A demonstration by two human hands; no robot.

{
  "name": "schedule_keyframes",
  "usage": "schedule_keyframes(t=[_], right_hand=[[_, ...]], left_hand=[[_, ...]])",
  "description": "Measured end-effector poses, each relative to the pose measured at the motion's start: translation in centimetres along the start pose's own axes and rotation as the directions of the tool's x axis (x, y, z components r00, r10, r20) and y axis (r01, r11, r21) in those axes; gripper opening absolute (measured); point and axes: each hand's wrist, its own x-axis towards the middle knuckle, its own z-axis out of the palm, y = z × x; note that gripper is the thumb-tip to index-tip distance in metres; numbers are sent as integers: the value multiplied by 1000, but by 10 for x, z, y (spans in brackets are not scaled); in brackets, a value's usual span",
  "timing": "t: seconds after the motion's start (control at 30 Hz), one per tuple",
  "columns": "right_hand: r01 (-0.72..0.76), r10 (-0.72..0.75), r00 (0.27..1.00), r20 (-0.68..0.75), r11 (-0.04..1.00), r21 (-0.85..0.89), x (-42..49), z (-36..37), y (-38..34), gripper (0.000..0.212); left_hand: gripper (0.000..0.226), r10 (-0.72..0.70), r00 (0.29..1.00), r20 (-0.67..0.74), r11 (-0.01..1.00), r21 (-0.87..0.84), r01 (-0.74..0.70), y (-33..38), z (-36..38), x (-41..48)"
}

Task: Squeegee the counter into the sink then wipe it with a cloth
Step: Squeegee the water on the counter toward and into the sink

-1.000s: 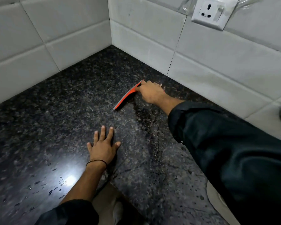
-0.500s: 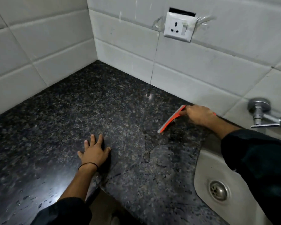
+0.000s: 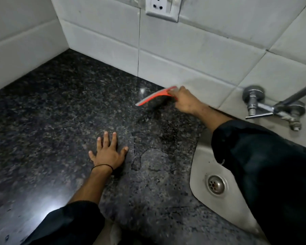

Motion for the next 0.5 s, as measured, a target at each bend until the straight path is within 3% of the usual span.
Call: schedule_keyframes(t=[0.23, 0.5], right_hand=[[175, -171, 985, 40, 973, -153, 63, 19, -63, 52], [93, -92, 996, 20, 958, -273, 29, 27, -18, 45]], left_hand=[[80, -12, 1000, -15, 1000, 8, 13, -2, 3, 7], [81, -27, 999, -23, 1000, 7, 27, -1, 4, 9]])
